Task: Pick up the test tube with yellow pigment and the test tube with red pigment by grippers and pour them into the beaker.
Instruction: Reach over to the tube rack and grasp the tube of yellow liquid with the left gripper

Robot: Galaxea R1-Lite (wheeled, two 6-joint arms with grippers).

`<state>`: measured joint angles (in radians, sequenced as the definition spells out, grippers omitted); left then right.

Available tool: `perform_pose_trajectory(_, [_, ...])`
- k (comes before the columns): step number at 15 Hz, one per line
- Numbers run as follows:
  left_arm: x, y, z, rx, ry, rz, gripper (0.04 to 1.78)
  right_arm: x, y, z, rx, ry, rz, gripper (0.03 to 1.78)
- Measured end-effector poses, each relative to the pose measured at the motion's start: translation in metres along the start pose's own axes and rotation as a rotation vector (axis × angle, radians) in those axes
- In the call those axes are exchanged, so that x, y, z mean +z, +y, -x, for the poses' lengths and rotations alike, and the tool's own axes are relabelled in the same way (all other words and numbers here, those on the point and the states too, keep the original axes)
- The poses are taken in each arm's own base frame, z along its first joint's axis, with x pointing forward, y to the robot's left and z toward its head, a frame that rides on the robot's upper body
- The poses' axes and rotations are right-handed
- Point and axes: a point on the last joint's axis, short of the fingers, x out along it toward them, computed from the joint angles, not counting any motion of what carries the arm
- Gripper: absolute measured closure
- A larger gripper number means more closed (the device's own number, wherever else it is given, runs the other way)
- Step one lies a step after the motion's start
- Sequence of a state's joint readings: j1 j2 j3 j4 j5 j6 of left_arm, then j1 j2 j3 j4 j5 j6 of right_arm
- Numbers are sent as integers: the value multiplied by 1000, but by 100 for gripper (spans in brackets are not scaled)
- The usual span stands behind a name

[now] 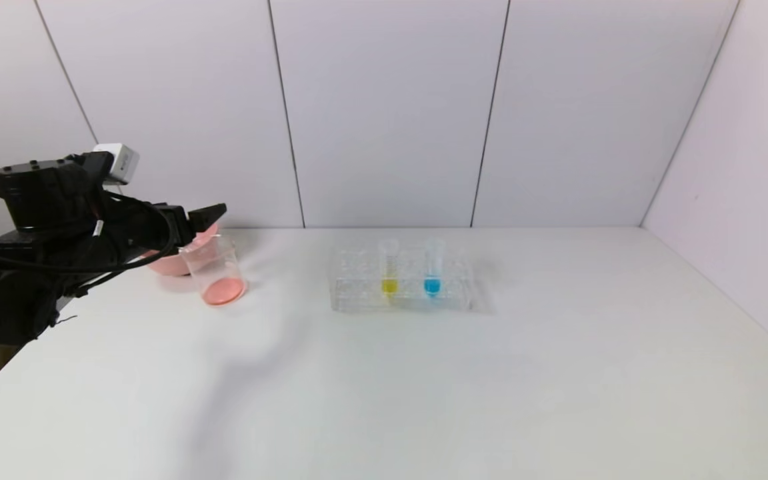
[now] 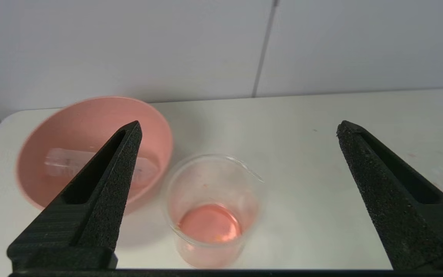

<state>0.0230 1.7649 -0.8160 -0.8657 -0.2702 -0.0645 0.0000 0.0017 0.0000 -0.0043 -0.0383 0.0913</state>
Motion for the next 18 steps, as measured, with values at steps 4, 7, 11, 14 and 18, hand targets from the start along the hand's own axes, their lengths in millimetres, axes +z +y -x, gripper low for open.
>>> perform_pose_trajectory(4, [-4, -63, 41, -208, 27, -16, 6, 0, 0, 0, 0, 0, 0, 10])
perform_pose_trajectory(7, [-12, -117, 63, -305, 40, -36, 6, 0, 0, 0, 0, 0, 0, 10])
perform_pose_trajectory(11, [-31, -184, 80, -299, 72, -67, 6, 0, 0, 0, 0, 0, 0, 10])
perform_pose_trajectory(14, [-49, -217, 71, -199, 71, -87, 6, 0, 0, 0, 0, 0, 0, 10])
perform_pose_trajectory(18, [-69, -253, 33, 5, -53, -42, 6, 0, 0, 0, 0, 0, 0, 10])
